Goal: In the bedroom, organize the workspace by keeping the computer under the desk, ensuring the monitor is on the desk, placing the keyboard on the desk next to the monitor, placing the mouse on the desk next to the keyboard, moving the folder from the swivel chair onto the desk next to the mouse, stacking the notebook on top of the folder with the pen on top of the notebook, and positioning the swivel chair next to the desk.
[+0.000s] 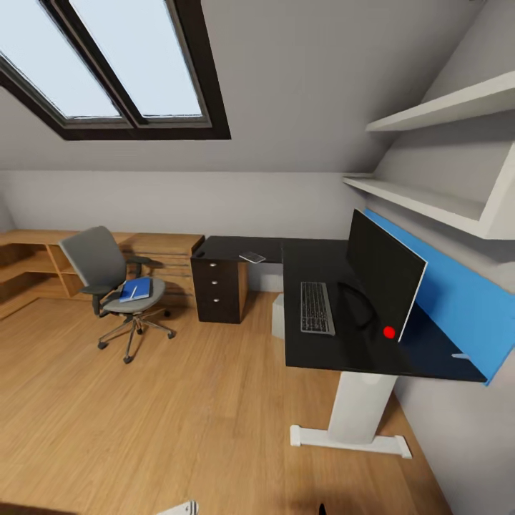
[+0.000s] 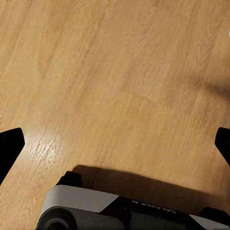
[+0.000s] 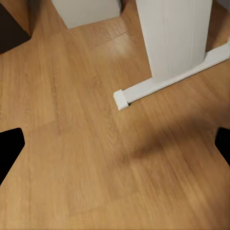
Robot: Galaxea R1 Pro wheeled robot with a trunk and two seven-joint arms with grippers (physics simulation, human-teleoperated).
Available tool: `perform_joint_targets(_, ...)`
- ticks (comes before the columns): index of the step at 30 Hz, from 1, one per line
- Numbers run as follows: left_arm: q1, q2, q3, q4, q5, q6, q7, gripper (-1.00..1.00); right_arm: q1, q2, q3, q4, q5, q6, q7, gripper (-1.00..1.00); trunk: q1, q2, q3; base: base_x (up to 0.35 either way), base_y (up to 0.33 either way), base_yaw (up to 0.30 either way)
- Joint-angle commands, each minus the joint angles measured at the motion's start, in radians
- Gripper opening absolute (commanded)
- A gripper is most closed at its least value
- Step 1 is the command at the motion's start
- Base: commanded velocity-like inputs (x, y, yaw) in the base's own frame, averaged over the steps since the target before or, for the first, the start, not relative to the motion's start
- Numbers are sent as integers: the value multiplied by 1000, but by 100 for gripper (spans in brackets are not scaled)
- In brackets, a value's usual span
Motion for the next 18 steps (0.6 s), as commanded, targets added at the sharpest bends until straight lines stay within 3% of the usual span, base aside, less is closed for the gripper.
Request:
perform_joint_targets(1,-1,1,-7,2,2,3,7,100,-1,0,8,2,2,-10,-2,100,-4,6,2,0,0,0)
perform_joint_targets(9,-1,-3,-13,23,1,1,7,100,-1,3,8,14,92,-17,-2,100,-34,62,27,0,0,0)
perform_joint_targets(11,-1,-12,-13,111,-3,0,5,100,-1,4,10,20,128,-17,-2,100,-42,76,33,0,0,0)
perform_joint_targets(13,-1,-17,-11,134,-5,-1,2,100,-1,5,10,21,147,-18,-2,100,-50,90,39,0,0,0)
perform_joint_targets(14,-1,-23,-10,154,-6,-6,0,100,-1,4,10,21,176,-18,-2,100,-54,97,42,0,0,0)
perform_joint_targets(15,-1,-31,-9,173,-6,-62,-3,100,-1,1,7,23,210,-18,-2,100,-57,104,46,0,0,0)
perform_joint_targets(18,-1,-32,-9,176,-6,-75,-3,100,0,-1,5,49,214,-18,-3,100,-69,125,55,0,0,0)
